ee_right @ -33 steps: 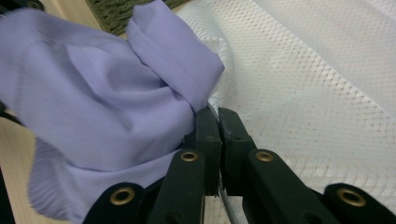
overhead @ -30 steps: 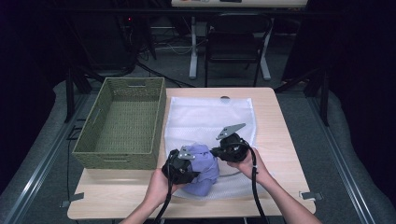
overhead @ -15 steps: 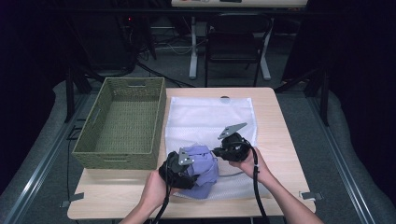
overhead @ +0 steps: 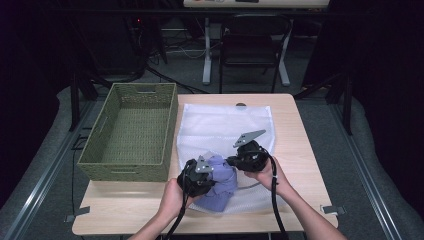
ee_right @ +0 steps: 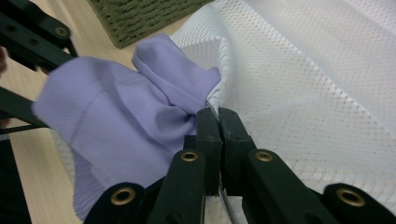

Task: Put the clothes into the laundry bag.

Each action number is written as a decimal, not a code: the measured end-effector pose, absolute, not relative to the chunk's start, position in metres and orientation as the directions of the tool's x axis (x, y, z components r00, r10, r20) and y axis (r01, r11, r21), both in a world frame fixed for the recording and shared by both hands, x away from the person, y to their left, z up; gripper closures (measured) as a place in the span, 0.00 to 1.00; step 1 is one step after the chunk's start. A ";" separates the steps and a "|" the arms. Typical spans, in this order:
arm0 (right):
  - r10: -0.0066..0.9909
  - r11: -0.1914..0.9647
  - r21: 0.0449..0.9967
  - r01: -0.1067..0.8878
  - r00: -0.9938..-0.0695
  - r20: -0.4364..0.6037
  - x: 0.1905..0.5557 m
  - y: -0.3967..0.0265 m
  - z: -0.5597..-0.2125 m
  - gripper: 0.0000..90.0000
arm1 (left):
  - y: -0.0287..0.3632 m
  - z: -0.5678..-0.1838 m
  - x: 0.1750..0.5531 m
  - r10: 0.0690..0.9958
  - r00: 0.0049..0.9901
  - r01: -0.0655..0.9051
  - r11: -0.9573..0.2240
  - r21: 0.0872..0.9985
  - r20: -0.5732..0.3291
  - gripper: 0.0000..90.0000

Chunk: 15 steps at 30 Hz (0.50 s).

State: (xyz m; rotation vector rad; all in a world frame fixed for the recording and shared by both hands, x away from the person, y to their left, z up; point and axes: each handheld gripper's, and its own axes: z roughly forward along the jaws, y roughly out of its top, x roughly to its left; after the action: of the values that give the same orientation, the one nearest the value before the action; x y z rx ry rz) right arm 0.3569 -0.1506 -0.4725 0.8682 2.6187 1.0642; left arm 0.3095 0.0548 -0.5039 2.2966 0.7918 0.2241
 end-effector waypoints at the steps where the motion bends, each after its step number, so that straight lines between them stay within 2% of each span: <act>1: 0.581 0.570 0.690 0.446 -0.812 0.045 0.356 -0.150 -0.471 0.98 | 0.055 -0.503 0.312 0.602 0.795 0.493 -0.565 0.661 -0.078 0.87; 8: 0.583 0.555 0.710 0.433 -0.812 0.040 0.354 -0.150 -0.465 0.98 | 0.048 -0.494 0.315 0.608 0.787 0.503 -0.534 0.679 -0.105 0.87; 11: 0.582 0.552 0.712 0.433 -0.812 0.042 0.354 -0.151 -0.465 0.98 | 0.049 -0.502 0.320 0.623 0.774 0.525 -0.535 0.662 -0.111 0.87; 15: 0.580 0.561 0.700 0.442 -0.813 0.048 0.355 -0.151 -0.468 0.98 | 0.052 -0.519 0.327 0.642 0.748 0.572 -0.498 0.652 -0.165 0.85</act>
State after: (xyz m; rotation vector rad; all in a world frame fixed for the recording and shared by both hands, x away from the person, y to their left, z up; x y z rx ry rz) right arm 0.3546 -0.1508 -0.4682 0.8624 2.6051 1.0890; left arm 0.3269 0.0522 -0.5186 2.2306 0.9066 0.1276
